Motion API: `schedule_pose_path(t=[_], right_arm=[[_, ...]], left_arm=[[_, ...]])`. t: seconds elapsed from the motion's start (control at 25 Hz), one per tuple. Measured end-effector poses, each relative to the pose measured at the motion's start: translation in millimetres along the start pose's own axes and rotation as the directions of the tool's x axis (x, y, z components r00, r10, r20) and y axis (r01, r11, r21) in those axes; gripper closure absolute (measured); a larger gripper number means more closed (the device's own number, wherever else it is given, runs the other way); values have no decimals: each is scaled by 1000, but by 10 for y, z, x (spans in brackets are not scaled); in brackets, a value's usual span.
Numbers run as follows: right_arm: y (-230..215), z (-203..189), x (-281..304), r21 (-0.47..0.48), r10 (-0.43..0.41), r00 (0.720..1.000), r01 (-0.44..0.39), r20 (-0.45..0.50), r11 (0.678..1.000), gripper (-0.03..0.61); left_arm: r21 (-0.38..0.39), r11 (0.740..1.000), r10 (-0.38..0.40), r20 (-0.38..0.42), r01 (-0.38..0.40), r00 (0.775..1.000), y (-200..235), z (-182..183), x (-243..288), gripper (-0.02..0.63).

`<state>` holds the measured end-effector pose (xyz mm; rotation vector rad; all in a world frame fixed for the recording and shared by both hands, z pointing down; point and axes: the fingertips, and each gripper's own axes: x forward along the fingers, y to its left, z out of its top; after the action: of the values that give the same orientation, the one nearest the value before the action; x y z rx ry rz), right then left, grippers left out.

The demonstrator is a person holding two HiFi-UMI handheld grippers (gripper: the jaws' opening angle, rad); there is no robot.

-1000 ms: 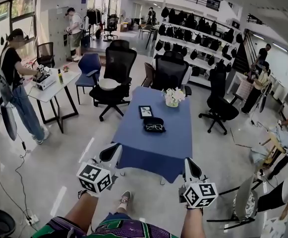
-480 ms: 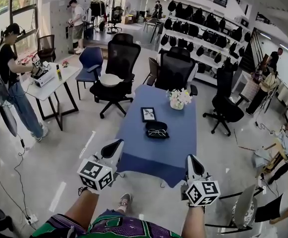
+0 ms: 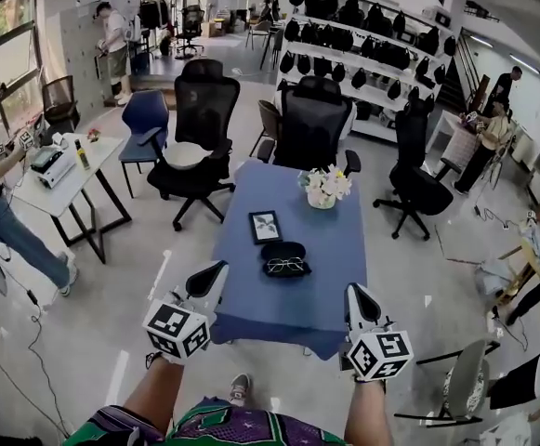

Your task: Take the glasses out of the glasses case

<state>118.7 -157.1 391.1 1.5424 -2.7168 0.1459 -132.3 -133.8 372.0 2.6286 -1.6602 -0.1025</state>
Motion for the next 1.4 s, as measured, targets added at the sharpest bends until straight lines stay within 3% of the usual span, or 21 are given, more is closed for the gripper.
schedule_pose_path(t=[0.4,0.72,1.16,1.4], right_arm=[[-114,382,616,-28,-61,998,62,19,998,575],[-99,336,903,-54,-90,996,90,5,994,575],[-288,186,1193,-39,-70,997,68,-27,997,575],[-386,313,1478,-39,6,1000,-6,-5,999,575]], left_arm=[[-20,994,-103,31,103,994,430,217,708,598],[6,985,-170,39,170,985,591,110,1034,598],[-16,985,-173,13,173,985,590,-106,1359,597],[15,990,-138,46,138,989,583,91,1585,597]])
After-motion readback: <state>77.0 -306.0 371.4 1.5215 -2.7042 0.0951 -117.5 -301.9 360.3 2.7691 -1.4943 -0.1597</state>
